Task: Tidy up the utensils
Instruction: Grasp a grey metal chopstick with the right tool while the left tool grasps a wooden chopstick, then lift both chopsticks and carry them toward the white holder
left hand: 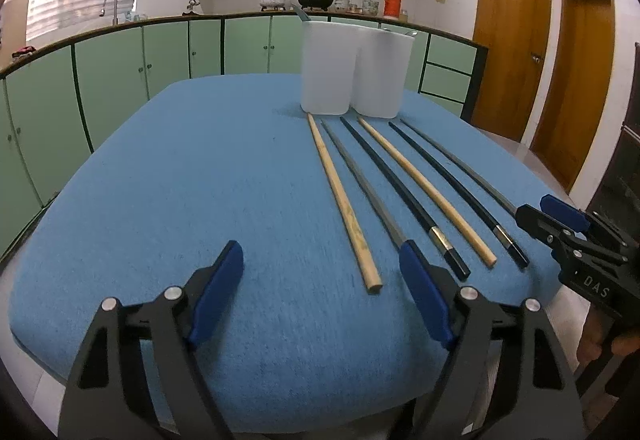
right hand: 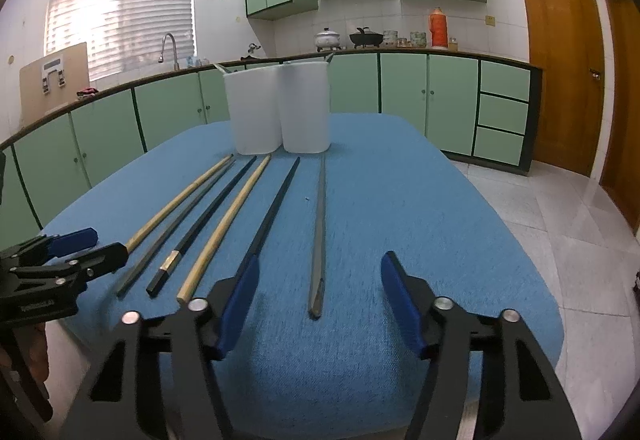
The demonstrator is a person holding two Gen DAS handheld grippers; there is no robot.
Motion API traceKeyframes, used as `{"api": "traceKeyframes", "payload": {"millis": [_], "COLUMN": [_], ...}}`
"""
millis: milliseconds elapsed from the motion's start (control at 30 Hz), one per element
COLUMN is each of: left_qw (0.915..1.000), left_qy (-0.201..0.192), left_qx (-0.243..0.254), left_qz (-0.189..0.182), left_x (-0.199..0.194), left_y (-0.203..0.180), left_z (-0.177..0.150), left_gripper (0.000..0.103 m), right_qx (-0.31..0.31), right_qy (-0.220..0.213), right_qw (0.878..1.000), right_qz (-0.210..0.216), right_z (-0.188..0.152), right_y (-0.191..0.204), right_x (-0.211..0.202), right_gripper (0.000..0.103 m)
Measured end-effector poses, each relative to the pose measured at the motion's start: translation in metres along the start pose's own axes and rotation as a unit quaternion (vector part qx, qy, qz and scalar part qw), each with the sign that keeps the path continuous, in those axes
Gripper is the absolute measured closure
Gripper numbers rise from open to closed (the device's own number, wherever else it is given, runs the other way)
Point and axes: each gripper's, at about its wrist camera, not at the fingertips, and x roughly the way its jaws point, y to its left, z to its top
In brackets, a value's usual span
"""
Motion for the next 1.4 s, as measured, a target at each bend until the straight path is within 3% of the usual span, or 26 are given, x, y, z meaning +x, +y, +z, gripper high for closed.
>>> {"api": "traceKeyframes", "payload": {"millis": [833, 967, 1167, 1400], "left_qw": [0.9995, 0.9993, 0.9990, 0.9969], "left_qy": [-0.026, -0.029, -0.033, -0.070], "left_qx": [0.008, -0.001, -0.013, -0.001], "left_qz": [0.017, 0.023, 0.027, 0.038], "left_x": [-0.001, -0.003, -0.010, -0.030], "left_y": [-0.019, -0.019, -0.015, -0.017], "left_z": [-0.010, -0.011, -0.007, 0.002], "left_gripper": [0.082, 0.096, 0.097, 0.097], "right_qx": [-0.028, -0.026, -0.022, -0.007], "right_qy": [-0.030, -0.029, -0.025, -0.031], "right_qw": [0.998, 0.999, 0.999, 0.999], "right_qz": [-0.043, -0.037, -0.033, -0.028], "right_z": [-0.018, -0.017, -0.013, -0.006], "right_y": [0.007, 0.008, 0.006, 0.000], "right_x": [0.002, 0.003, 0.002, -0.006], "right_gripper": [0.087, 0.093, 0.096, 0.096]}}
